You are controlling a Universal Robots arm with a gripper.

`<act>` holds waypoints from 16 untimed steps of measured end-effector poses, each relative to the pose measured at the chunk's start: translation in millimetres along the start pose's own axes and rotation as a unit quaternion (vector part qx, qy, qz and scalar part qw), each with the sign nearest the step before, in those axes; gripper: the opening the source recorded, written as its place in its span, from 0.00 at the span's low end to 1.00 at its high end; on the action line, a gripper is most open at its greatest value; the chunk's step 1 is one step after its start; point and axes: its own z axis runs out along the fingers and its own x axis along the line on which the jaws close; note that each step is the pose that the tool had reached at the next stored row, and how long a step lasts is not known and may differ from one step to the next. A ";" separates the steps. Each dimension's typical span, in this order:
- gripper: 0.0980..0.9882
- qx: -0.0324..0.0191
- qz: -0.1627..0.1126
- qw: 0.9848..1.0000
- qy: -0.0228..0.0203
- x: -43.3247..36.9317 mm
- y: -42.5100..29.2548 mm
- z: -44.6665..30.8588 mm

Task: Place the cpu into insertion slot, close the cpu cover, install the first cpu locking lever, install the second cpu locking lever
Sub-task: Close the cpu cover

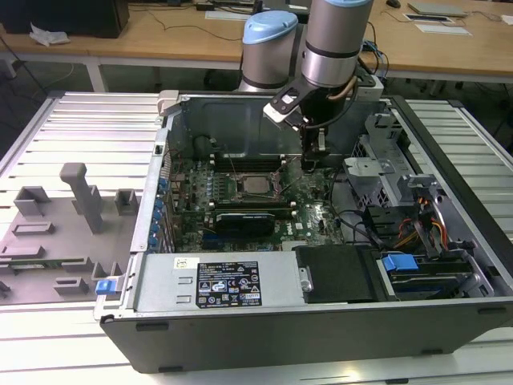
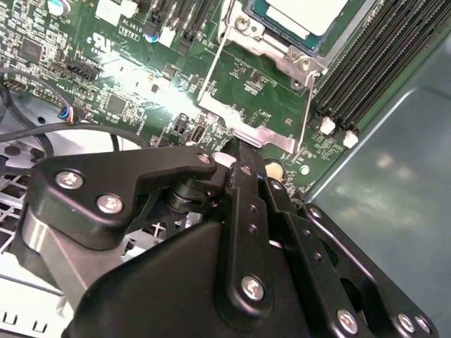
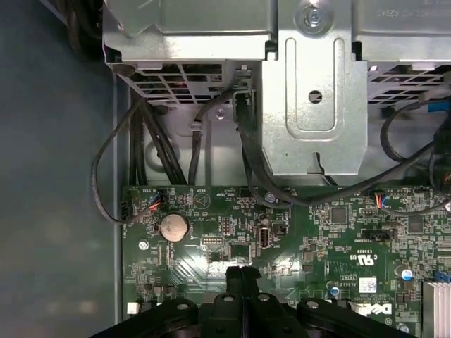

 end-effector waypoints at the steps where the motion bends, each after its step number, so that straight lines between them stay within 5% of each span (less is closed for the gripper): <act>1: 0.01 -0.001 0.000 1.000 -0.001 0.5 -1.9 0.0; 9: 0.01 -0.005 0.000 1.000 -0.010 7.3 -32.7 -0.6; 16: 0.01 -0.005 0.000 1.000 -0.011 8.2 -38.4 -0.3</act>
